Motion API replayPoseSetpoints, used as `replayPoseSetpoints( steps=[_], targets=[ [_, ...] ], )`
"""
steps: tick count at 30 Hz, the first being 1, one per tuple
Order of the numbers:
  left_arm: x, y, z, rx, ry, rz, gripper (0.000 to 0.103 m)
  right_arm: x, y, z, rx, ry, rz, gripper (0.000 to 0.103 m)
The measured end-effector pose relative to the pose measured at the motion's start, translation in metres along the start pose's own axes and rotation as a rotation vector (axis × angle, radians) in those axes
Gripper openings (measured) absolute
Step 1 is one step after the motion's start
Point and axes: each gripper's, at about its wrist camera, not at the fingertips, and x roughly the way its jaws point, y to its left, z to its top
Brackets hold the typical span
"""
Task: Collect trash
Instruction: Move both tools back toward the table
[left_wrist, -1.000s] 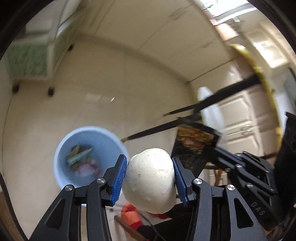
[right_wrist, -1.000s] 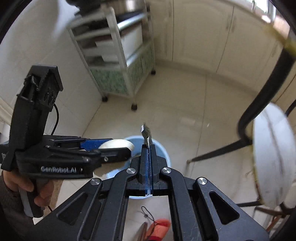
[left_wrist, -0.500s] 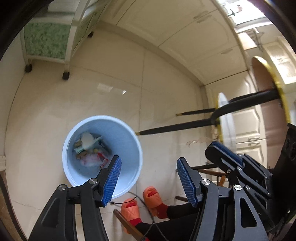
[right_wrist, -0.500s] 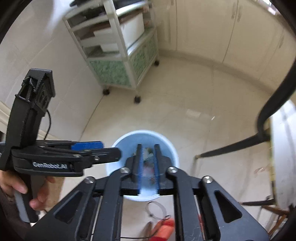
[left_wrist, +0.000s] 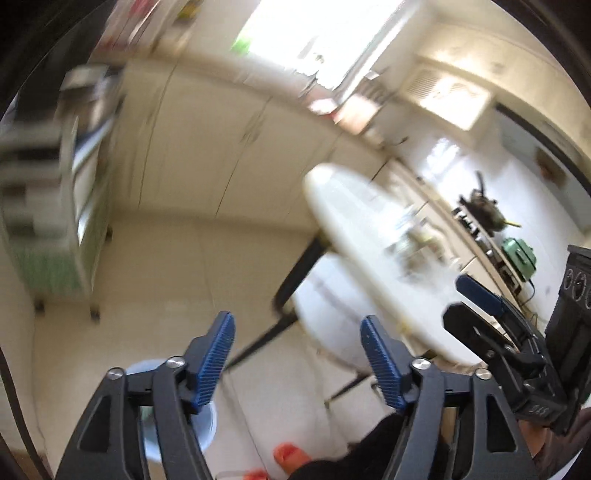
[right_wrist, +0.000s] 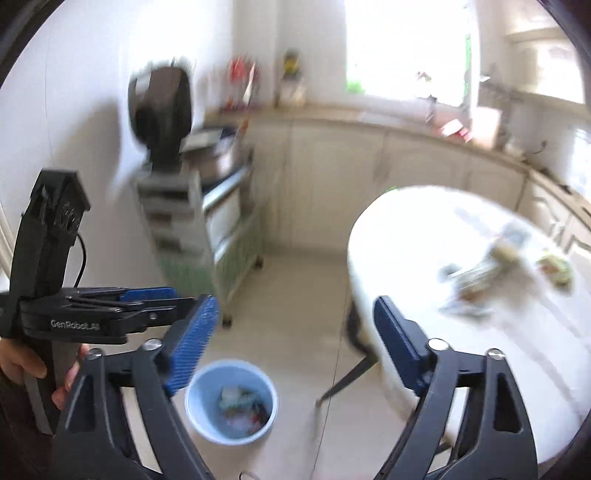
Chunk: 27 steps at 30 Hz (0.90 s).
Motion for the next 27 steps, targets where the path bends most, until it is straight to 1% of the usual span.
replayPoseSetpoints(
  steps=[1,2,4,5,6,8,10,11,12,15,17,19,20,22,24,27],
  targets=[
    [-0.008,-0.020,0.004,0.031,-0.030,-0.006,0.072,-0.021,-0.013,0.005,0.017,-0.042,-0.020,0.103],
    [-0.015,-0.040,0.007,0.059,-0.058,-0.014,0.073,-0.045,-0.030,0.010,0.039,-0.092,-0.045,0.103],
    [-0.026,-0.091,0.009,0.128,-0.099,-0.033,0.075,-0.078,-0.057,0.018,0.066,-0.151,-0.085,0.103],
    [-0.031,-0.119,0.011,0.165,-0.122,-0.054,0.078,-0.091,-0.070,0.020,0.079,-0.167,-0.102,0.103],
    [-0.033,-0.142,0.011,0.195,-0.135,-0.074,0.084,-0.110,-0.088,0.021,0.103,-0.185,-0.128,0.103],
    [-0.037,-0.189,0.008,0.249,-0.157,-0.092,0.089,-0.135,-0.116,0.021,0.137,-0.194,-0.164,0.103],
    [-0.038,-0.221,0.003,0.298,-0.180,-0.098,0.092,-0.163,-0.144,0.021,0.164,-0.219,-0.194,0.103],
    [-0.035,-0.237,0.000,0.317,-0.189,-0.102,0.096,-0.179,-0.158,0.020,0.172,-0.233,-0.215,0.103],
    [-0.033,-0.259,-0.002,0.340,-0.197,-0.112,0.097,-0.185,-0.168,0.021,0.174,-0.238,-0.230,0.103],
    [-0.025,-0.299,-0.009,0.386,-0.209,-0.104,0.098,-0.219,-0.199,0.022,0.184,-0.255,-0.244,0.103],
    [-0.015,-0.314,-0.019,0.404,-0.205,-0.100,0.099,-0.236,-0.209,0.019,0.193,-0.266,-0.240,0.103],
    [0.008,-0.325,-0.022,0.407,-0.196,-0.098,0.099,-0.251,-0.219,0.016,0.221,-0.288,-0.246,0.103],
    [0.012,-0.328,-0.021,0.406,-0.189,-0.098,0.099,-0.256,-0.223,0.015,0.229,-0.297,-0.242,0.103],
    [0.013,-0.338,-0.018,0.398,-0.200,-0.092,0.099,-0.261,-0.228,0.012,0.247,-0.307,-0.243,0.103],
    [0.017,-0.341,-0.011,0.395,-0.195,-0.094,0.101,-0.270,-0.236,0.010,0.260,-0.307,-0.233,0.103],
    [0.022,-0.342,-0.006,0.394,-0.190,-0.083,0.101,-0.278,-0.244,0.006,0.271,-0.324,-0.252,0.103]
  ],
)
